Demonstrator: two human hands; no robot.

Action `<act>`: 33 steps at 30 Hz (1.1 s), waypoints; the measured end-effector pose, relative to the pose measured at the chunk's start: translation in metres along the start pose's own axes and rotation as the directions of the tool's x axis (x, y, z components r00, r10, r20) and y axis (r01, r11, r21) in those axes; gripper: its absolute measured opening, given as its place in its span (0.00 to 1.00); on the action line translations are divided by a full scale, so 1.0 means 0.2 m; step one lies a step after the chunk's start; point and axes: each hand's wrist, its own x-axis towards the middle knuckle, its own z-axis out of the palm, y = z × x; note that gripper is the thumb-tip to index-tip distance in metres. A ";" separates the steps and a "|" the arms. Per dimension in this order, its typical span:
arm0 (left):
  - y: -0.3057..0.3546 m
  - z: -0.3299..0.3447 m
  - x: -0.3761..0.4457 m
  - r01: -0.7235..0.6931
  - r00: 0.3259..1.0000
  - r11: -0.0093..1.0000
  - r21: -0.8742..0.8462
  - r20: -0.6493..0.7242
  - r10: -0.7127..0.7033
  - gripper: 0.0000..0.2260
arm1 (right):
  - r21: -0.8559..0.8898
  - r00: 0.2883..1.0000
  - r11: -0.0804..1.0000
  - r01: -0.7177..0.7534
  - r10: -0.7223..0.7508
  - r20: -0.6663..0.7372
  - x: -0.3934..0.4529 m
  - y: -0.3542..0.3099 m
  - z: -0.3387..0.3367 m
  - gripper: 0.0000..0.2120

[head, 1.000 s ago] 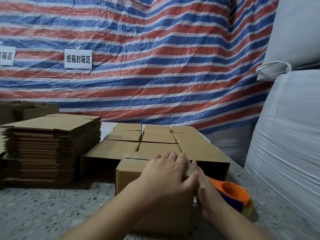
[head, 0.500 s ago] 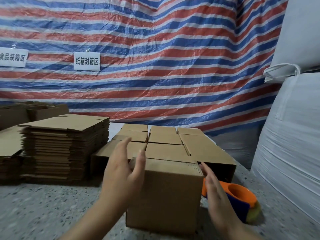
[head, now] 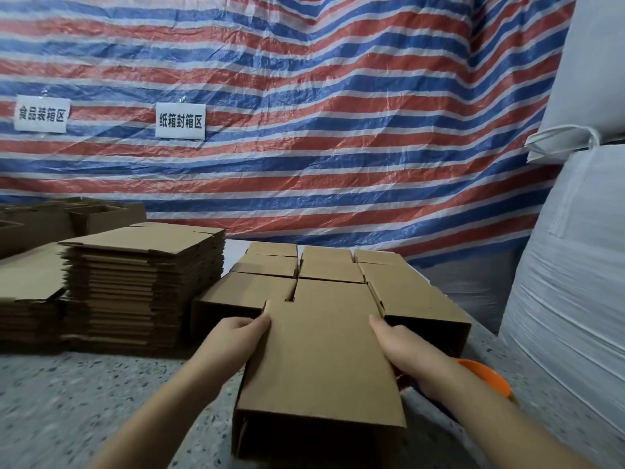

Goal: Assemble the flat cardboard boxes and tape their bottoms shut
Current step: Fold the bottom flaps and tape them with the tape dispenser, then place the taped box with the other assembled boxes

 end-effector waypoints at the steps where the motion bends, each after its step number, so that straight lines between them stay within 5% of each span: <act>1: -0.03 0.01 0.02 0.065 0.998 0.998 0.022 0.011 -0.065 0.16 | -0.024 0.997 0.999 -0.047 0.049 0.057 0.01 0.02 0.02 0.35; 4: -0.09 0.02 0.06 0.193 0.981 0.980 0.035 -0.004 -0.193 0.15 | -0.077 0.987 0.992 -0.099 0.107 0.122 0.02 0.05 0.07 0.36; 11: -0.14 -0.05 0.01 0.159 0.987 0.986 0.041 -0.035 -0.158 0.18 | -0.053 0.981 0.985 -0.165 0.169 0.098 -0.03 0.05 0.00 0.42; 18: -0.07 -0.05 -0.27 -0.066 0.997 0.992 0.105 0.049 0.061 0.07 | -0.178 0.995 0.984 0.012 0.006 0.103 -0.24 0.03 0.04 0.24; 23: 0.18 -0.21 -0.32 -0.235 0.972 0.969 -0.071 -0.044 0.232 0.12 | 0.001 0.981 0.981 0.195 -0.195 0.009 -0.34 -0.23 -0.12 0.18; 29: 0.52 -0.27 0.08 -0.293 0.948 0.956 -0.006 -0.134 0.289 0.10 | 0.183 0.967 0.950 0.254 -0.242 -0.082 -0.03 -0.59 -0.19 0.29; 33: 0.62 -0.25 0.51 -0.243 0.951 0.969 0.039 -0.190 0.246 0.16 | 0.286 0.959 0.915 0.284 -0.272 -0.083 0.32 -0.76 -0.10 0.24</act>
